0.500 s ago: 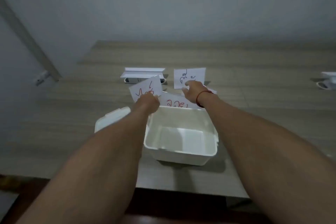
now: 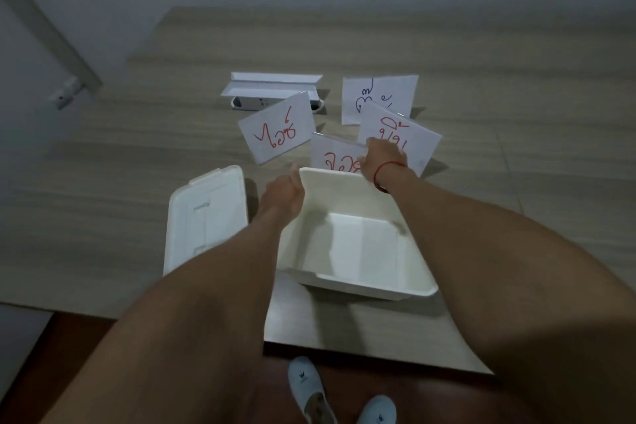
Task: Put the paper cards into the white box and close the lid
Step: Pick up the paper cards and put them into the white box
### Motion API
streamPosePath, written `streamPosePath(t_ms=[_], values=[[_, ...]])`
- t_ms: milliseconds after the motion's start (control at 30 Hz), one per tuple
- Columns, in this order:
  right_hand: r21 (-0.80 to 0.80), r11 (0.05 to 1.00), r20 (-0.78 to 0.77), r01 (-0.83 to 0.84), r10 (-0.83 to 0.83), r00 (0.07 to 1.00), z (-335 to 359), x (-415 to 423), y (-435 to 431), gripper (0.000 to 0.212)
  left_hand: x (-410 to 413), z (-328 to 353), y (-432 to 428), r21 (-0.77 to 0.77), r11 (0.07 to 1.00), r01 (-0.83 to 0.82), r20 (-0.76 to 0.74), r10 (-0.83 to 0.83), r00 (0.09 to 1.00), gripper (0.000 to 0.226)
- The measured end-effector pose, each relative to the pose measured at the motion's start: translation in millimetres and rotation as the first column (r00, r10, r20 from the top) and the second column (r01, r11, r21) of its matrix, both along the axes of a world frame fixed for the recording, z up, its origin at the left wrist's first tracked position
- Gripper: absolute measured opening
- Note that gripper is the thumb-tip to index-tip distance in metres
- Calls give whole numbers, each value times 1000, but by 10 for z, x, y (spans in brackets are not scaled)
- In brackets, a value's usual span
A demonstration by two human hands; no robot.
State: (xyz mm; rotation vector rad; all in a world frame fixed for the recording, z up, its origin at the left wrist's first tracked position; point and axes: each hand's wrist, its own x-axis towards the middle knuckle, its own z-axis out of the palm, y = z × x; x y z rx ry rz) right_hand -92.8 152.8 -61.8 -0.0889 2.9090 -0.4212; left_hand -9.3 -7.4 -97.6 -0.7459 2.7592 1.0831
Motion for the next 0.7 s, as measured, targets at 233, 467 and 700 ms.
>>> streamPosePath(t_ms=[233, 467, 700], values=[[-43, 999, -47, -17, 15, 999, -16, -2, -53, 23, -7, -22, 24, -28, 999, -33, 3, 33, 999, 72], [-156, 984, -272, -91, 46, 961, 175, 46, 90, 25, 29, -25, 16, 17, 998, -60, -45, 61, 997, 71], [-202, 971, -448, -127, 24, 894, 635, 126, 334, 38, 71, 33, 62, 8, 1000, -19, -77, 20, 997, 55]])
